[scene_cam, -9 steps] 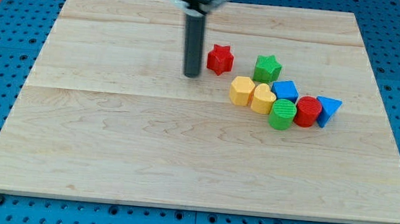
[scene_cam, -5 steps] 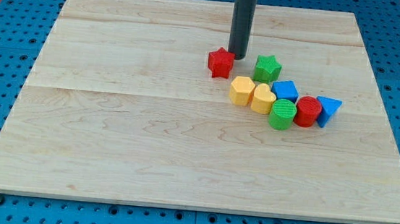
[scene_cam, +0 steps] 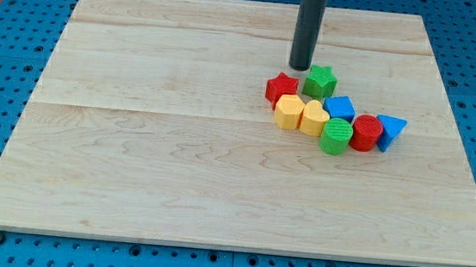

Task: Move your arm to the right center of the board

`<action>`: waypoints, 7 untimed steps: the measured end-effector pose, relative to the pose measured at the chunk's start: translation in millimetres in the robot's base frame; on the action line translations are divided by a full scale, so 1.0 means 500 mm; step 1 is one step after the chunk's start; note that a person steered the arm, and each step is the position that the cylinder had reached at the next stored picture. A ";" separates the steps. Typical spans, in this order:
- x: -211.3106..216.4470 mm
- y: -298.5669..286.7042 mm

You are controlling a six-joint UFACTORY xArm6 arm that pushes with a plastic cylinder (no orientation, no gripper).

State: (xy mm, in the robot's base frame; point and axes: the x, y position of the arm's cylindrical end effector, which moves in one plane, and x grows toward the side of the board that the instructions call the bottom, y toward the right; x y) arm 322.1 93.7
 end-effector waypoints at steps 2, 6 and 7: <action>0.088 0.144; 0.058 0.027; 0.114 0.027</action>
